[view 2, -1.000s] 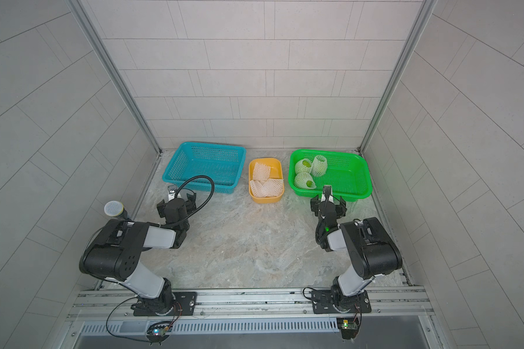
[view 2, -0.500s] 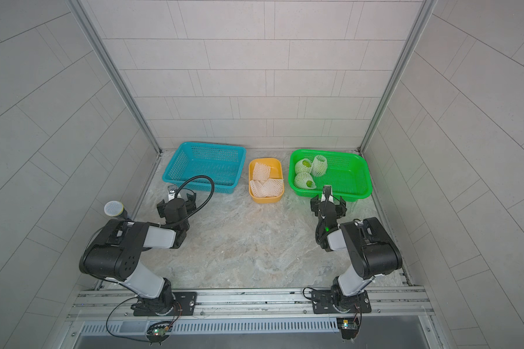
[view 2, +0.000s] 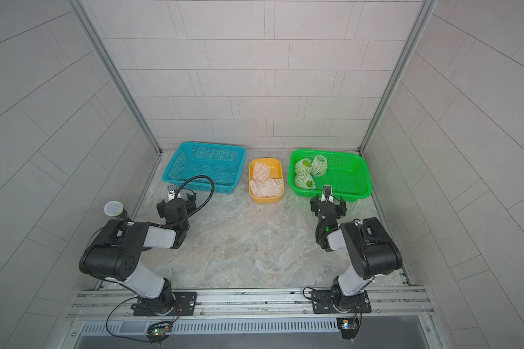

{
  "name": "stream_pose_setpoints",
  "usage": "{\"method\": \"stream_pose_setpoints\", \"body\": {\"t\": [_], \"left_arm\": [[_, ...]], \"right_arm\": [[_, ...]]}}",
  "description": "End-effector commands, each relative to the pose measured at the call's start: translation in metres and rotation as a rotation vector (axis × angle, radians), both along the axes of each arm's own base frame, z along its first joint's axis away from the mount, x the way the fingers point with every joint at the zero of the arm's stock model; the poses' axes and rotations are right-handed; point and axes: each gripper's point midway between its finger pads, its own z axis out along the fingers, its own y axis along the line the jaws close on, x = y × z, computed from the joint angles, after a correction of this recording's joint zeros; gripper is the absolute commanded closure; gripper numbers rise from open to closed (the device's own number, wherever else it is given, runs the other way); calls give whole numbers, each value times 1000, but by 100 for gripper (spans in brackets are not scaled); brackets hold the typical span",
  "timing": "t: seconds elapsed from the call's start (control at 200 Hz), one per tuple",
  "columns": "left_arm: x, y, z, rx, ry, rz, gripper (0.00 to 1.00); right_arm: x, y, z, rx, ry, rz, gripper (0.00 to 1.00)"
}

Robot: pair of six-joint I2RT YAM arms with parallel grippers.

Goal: Sleeve custard apples in foam nets
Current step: Reset both arms

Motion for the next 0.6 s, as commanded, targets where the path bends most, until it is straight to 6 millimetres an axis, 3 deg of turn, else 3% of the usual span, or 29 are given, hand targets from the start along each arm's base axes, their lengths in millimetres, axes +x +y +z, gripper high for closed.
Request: {"method": "stream_pose_setpoints", "body": {"t": [0.0, 0.325, 0.46, 0.595], "left_arm": [[0, -1, 4, 7, -20, -2, 0], [1, 0, 3, 4, -18, -4, 0], [-11, 9, 6, -17, -63, 45, 0], [-6, 1, 6, -1, -61, -1, 0]], "right_arm": [[3, -1, 4, -6, -7, -3, 0], [2, -2, 4, -9, -10, -9, 0], [-18, -25, 9, 46, -109, -113, 0], [-2, -14, 2, 34, -22, -39, 0]]}}
